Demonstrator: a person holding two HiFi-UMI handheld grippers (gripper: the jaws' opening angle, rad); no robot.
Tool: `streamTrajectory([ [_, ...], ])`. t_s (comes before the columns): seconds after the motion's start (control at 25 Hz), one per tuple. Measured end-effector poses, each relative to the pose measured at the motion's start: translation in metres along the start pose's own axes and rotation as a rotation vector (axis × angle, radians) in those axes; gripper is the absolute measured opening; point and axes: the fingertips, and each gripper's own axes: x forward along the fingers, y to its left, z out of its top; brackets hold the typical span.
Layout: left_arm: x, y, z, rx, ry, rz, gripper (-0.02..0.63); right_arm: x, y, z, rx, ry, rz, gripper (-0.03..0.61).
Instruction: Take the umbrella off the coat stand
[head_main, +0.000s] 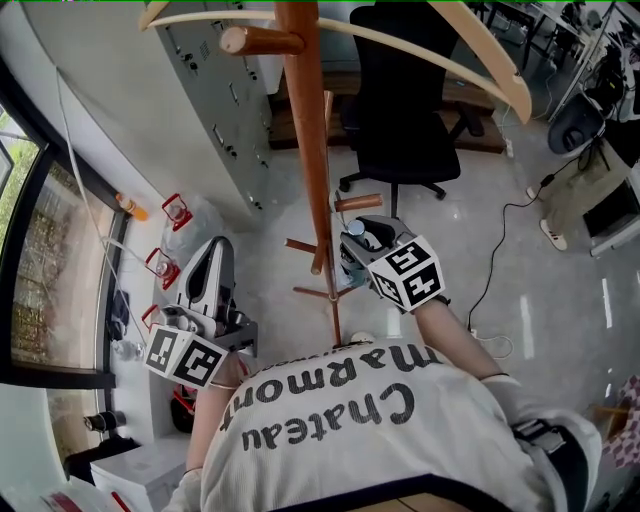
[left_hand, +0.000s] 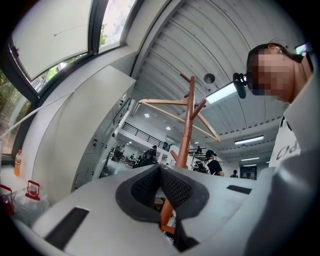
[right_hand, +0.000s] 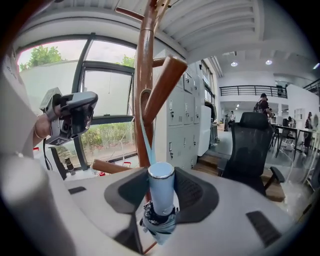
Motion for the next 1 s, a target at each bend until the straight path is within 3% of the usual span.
streamTrajectory([
  [1.0, -0.022, 0.001, 0.015, -0.028, -0.007, -0.062, 0.023, -0.055, -0.001, 0.069, -0.017, -0.184, -0.154, 0.167],
])
